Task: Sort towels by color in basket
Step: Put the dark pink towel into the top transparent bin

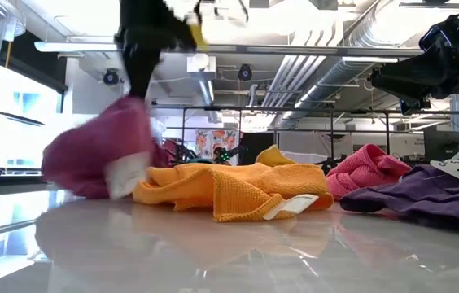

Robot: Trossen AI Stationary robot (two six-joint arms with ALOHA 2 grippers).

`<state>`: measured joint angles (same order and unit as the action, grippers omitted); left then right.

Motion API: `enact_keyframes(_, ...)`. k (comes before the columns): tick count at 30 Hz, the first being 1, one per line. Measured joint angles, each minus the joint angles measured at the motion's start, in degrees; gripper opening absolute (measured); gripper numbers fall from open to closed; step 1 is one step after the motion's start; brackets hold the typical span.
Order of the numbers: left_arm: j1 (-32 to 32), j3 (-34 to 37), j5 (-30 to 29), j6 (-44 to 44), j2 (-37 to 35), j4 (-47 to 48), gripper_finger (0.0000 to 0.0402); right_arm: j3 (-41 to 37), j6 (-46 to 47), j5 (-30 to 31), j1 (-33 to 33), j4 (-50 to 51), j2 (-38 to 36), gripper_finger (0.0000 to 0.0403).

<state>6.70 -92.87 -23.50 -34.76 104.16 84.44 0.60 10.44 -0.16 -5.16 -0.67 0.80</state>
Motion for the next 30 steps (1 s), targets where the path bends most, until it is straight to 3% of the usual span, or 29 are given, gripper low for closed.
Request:
enact_keyframes(3, 0.7, -8.1, -8.7, -1.1, 0.0, 5.6, 0.0001, 0.0, 0.0, 0.0, 0.0, 0.0, 0.0, 0.0138)
enact_keyframes(13, 0.5, -22.7, -32.1, 3.5, -2.5, 5.4, 0.0, 0.0, 0.0, 0.0, 0.0, 0.0, 0.0, 0.0138)
enact_keyframes(23, 3.1, -24.0, -33.3, 8.2, -2.9, 3.7, 0.0, 0.0, 0.0, 0.0, 0.0, 0.0, 0.2, 0.0138)
enact_keyframes(27, 5.7, -24.0, -40.2, 12.5, -3.7, -0.9, 0.0, 0.0, 0.0, 0.0, 0.0, 0.0, 0.2, 0.0138)
enact_keyframes(30, 7.1, -24.0, -49.3, 22.3, -5.1, -5.1, 0.0, 0.0, 0.0, 0.0, 0.0, 0.0, 0.3, 0.0138)
